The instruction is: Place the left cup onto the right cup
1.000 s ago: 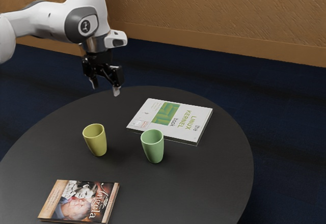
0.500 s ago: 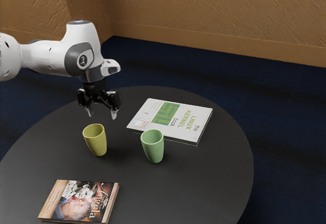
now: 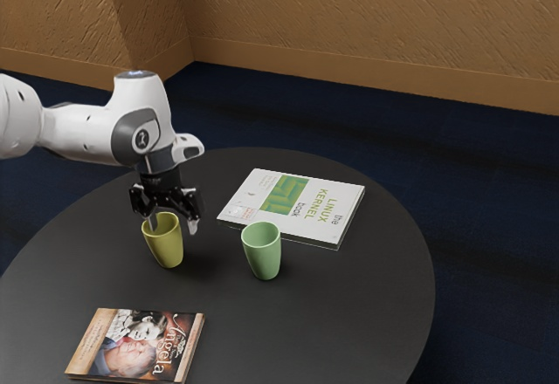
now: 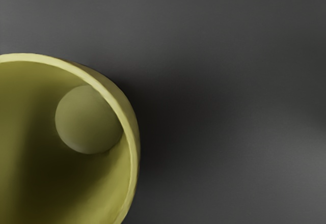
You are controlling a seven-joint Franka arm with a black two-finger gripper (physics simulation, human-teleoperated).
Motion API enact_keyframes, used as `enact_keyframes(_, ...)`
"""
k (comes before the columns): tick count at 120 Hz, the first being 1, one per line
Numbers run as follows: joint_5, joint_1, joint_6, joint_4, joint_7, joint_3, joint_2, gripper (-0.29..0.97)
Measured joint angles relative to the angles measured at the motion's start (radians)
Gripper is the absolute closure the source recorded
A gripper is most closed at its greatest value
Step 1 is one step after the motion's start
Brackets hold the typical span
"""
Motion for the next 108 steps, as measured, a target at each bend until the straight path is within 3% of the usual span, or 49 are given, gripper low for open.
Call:
enact_keyframes(86, 0.000, 0.000, 0.102, -0.001, -0.015, 0.000, 0.091, 0.08)
enact_keyframes(95, 0.000, 0.000, 0.107, -0.001, -0.015, 0.000, 0.093, 0.16)
enact_keyframes(108, -0.001, 0.000, 0.113, -0.002, -0.017, 0.000, 0.093, 0.40)
